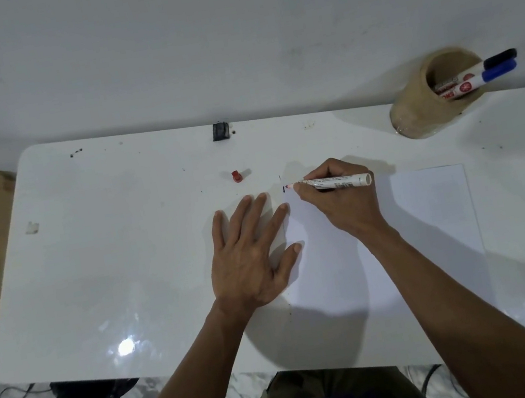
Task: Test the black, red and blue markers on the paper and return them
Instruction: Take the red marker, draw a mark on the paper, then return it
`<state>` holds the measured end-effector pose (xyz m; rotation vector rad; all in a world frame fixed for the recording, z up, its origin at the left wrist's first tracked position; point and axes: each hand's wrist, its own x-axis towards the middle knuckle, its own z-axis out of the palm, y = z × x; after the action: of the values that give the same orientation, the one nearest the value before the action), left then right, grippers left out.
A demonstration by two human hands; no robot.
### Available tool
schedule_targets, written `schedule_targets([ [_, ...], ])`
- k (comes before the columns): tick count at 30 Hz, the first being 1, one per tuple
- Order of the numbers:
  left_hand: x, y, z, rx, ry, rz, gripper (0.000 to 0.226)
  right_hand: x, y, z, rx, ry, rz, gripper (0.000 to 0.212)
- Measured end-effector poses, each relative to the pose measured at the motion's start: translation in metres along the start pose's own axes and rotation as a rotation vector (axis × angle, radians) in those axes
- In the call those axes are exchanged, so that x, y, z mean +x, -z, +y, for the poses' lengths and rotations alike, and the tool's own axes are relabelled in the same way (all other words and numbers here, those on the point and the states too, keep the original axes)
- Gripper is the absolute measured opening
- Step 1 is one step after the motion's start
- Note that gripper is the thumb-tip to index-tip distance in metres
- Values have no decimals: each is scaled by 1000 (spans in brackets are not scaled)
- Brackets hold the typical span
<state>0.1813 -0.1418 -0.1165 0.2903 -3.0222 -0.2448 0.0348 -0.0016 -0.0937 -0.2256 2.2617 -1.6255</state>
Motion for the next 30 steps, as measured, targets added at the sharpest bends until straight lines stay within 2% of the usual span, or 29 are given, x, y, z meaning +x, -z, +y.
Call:
schedule_targets([
  [22, -1, -3, -1, -7, 3, 2, 63, 0, 4, 0, -41, 2, -43, 21],
  [27, -2, -3, -1, -23, -1, -6, 63, 2, 5, -3, -27, -44, -62, 20],
  [30, -3, -3, -1, -32, 0, -29, 62, 7, 12, -10, 132, -158, -111, 19],
])
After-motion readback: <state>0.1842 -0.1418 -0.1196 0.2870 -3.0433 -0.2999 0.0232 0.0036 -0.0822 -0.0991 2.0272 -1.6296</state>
